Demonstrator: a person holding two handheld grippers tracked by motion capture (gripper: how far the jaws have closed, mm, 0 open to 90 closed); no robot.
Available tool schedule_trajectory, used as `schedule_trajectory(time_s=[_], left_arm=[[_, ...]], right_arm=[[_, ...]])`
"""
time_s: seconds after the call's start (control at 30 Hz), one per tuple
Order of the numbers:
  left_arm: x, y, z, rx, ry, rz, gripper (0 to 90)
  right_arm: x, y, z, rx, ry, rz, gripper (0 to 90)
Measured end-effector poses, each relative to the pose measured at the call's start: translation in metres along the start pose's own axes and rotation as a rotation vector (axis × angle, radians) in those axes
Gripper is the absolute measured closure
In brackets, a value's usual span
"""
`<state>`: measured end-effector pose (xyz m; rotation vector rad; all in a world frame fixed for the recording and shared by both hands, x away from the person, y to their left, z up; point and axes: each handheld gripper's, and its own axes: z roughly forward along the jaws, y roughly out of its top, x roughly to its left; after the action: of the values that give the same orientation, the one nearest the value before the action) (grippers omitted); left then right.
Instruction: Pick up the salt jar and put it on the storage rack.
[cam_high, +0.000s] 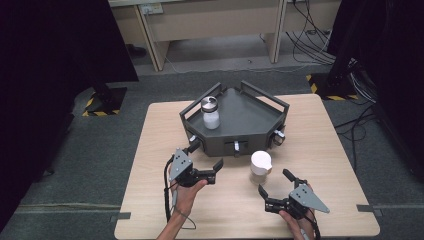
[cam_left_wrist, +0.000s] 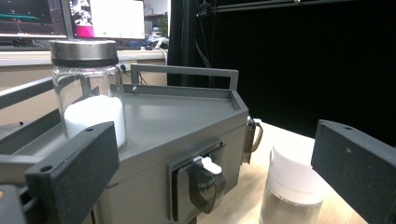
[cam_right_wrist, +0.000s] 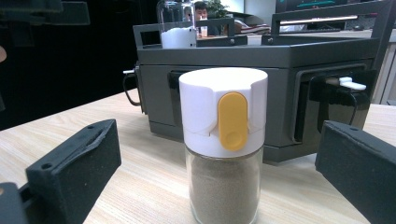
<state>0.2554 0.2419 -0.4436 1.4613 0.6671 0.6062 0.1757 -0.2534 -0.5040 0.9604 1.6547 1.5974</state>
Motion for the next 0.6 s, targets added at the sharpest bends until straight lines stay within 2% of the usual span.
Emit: schedule_trajectory(time_s=[0.6], left_arm=[[-0.008,-0.022,-0.011,0.014,0.001,0.031,0.3]], right_arm=[[0.000,0.000,0.000,0.002,-0.001,0.003,0.3]])
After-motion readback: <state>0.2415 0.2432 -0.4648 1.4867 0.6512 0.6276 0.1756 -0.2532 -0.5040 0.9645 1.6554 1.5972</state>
